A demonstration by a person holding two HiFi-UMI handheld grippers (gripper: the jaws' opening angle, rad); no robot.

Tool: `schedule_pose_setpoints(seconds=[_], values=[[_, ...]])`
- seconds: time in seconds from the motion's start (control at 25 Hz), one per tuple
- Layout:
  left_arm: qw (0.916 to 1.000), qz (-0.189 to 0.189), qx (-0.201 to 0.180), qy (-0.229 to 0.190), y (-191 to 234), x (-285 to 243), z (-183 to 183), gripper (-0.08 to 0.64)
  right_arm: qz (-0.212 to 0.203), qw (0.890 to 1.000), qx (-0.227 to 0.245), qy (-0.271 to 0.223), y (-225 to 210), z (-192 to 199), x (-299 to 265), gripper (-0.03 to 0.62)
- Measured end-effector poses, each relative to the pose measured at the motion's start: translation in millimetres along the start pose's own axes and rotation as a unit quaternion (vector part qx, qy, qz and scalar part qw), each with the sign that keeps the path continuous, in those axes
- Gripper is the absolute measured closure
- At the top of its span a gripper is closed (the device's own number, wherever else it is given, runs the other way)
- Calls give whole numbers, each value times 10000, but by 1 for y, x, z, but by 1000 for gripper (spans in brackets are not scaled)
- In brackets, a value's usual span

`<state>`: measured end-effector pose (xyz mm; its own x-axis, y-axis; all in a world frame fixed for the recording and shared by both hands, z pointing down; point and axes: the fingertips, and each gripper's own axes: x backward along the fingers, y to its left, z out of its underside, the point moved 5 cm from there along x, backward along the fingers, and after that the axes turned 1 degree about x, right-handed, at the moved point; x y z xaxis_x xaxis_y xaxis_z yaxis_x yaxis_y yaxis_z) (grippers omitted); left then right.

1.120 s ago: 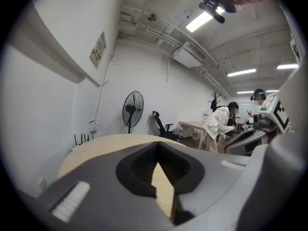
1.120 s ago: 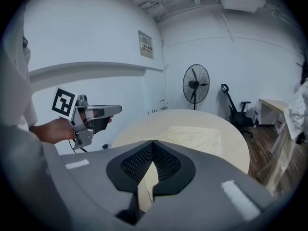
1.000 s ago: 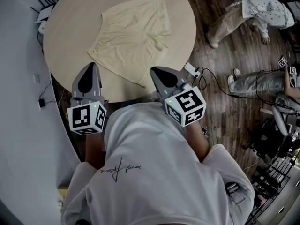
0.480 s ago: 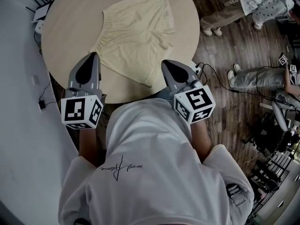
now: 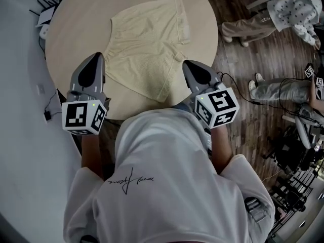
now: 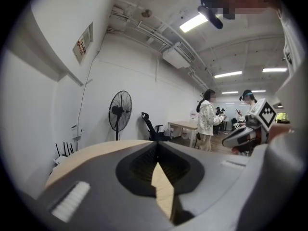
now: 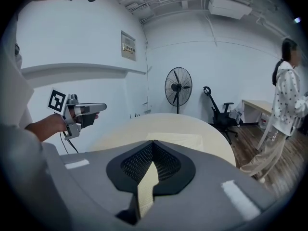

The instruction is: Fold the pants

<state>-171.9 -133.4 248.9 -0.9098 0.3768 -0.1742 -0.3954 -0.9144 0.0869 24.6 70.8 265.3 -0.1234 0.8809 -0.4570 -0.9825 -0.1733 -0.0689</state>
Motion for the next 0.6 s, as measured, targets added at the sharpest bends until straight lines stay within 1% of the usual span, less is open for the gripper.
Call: schedule_pose_setpoints(seconds=[0.12, 0.44, 0.6], values=[[9999, 75, -46, 107, 3, -11, -1, 511, -74, 10000, -35, 34, -10, -6, -11, 594], [9985, 31, -236, 497, 21, -41, 9, 511, -190, 9996, 36, 206, -31, -10, -40, 594], [9976, 9, -309, 624, 25, -57, 14, 511, -222, 9993, 106, 277, -45, -9, -51, 594]])
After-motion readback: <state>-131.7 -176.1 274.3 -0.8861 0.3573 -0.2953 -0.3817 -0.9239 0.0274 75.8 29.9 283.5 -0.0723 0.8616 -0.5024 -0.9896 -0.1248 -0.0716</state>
